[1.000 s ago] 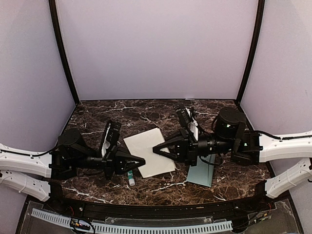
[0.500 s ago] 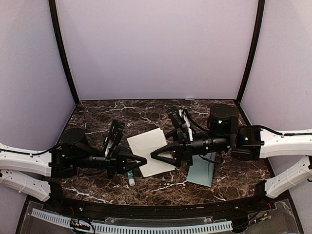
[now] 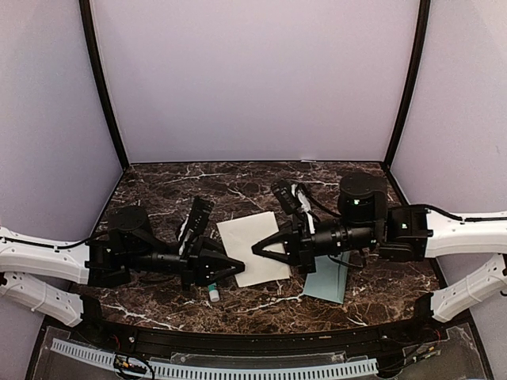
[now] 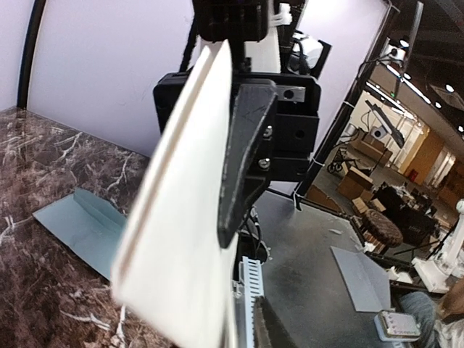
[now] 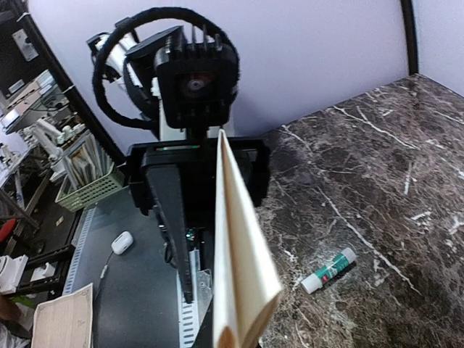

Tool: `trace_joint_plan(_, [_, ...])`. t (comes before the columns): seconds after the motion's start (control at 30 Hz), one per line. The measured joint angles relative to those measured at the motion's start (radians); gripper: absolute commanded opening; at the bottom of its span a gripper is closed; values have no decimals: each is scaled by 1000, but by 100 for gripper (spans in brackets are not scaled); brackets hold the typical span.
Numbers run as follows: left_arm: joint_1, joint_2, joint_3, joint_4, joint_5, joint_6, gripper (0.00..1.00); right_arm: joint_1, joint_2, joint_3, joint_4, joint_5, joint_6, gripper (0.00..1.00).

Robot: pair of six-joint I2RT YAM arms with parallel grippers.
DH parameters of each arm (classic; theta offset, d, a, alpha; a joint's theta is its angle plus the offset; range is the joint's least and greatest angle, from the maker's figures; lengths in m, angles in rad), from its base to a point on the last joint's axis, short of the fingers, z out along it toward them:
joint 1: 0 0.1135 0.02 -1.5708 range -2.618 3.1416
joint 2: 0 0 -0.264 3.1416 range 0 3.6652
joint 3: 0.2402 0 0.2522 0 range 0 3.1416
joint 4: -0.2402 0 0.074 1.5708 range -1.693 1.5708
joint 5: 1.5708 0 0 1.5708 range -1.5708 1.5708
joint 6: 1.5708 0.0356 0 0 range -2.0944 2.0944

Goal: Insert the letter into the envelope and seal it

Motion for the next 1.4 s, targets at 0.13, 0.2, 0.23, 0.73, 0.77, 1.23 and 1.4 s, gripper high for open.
trace_joint_plan(0.13, [0,21,9,-15,-29,10,51,-6,-53,-40,-32,173,34,0])
trace_joint_plan(0.2, [0,46,21,-27,-56,12,56,-16,-105,-79,-54,300,61,0])
trace_joint_plan(0.23, [0,63,31,-32,-70,14,59,-26,-137,-102,-70,371,73,0])
trace_joint_plan(0.73, [-74,740,606,-198,-366,60,70,-229,-331,-158,-354,1012,216,0])
trace_joint_plan(0.77, [-79,783,653,-213,-384,60,71,-244,-342,-161,-352,1017,216,0])
trace_joint_plan(1.23, [-89,1196,1128,-418,-508,23,81,-331,-493,-202,-342,1009,196,0])
trace_joint_plan(1.4, [-90,1307,1270,-465,-509,20,82,-332,-511,-211,-349,1009,194,0])
